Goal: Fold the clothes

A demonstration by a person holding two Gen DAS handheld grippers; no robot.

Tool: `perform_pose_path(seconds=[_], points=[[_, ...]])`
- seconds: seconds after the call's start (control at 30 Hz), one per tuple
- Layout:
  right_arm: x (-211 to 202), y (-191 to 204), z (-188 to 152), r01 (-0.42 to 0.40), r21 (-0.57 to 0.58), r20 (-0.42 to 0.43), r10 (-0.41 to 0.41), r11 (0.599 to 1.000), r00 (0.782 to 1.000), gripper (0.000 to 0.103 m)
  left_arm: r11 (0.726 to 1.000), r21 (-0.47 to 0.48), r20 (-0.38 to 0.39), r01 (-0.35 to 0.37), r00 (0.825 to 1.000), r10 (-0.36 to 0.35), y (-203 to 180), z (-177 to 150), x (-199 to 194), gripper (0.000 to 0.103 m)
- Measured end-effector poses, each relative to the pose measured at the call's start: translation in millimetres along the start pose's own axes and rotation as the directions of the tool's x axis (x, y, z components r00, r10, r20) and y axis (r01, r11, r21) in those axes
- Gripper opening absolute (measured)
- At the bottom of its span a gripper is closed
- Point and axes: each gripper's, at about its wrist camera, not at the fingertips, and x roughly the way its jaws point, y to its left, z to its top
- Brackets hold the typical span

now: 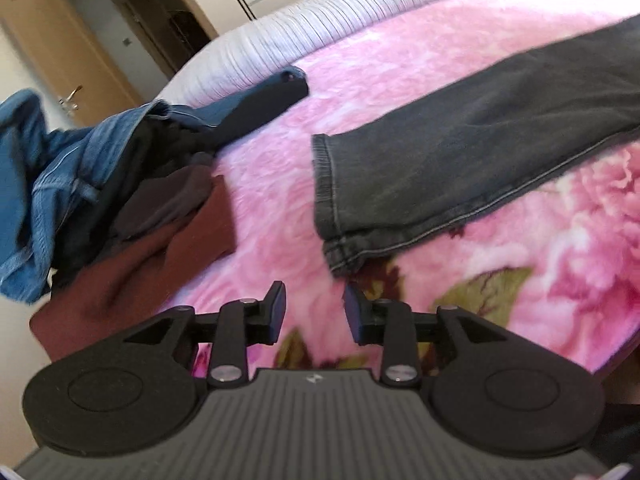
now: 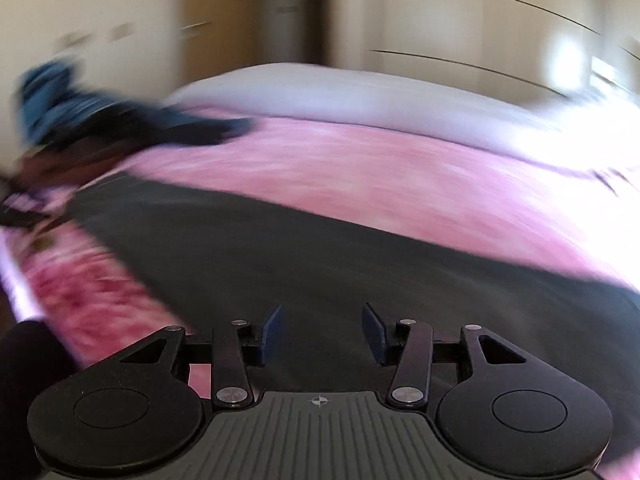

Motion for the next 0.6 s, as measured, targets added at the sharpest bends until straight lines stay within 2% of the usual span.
perform_pose_path(seconds=[0.1,0.23,0.37,0.53,0.6], points=[[40,66,27,-0.14,-0.163,-0.014,0.14,0.977,0.99,0.048,1.0,0.01,0.042,-0.007,0.999,0.007,2,-5,-11,0.03],[85,151,52,-0.249,-0.395,-0.051,0.249,0.885,0.967,0.048,0.997,0.073,0.098,-0.025,0.995,0.018,4,-6,-16,0.031],[121,213,54,-0.264,-0.554,-0.061,0.278,0.789,0.959,0.048,0.993,0.106,0.14,-0.053,0.989,0.038,8,-9,-14,0.033],[167,280,52,-0.233,-0.727,-0.051,0.288,0.646,0.956,0.049,0.997,0.008,0.154,-0.075,0.985,0.073,30,-25,-12,0.034],[190,303,52,-0.201,-0.772,-0.044,0.265,0.603,0.963,0.049,0.996,-0.034,0.145,-0.085,0.985,0.089,38,-33,-11,0.034]])
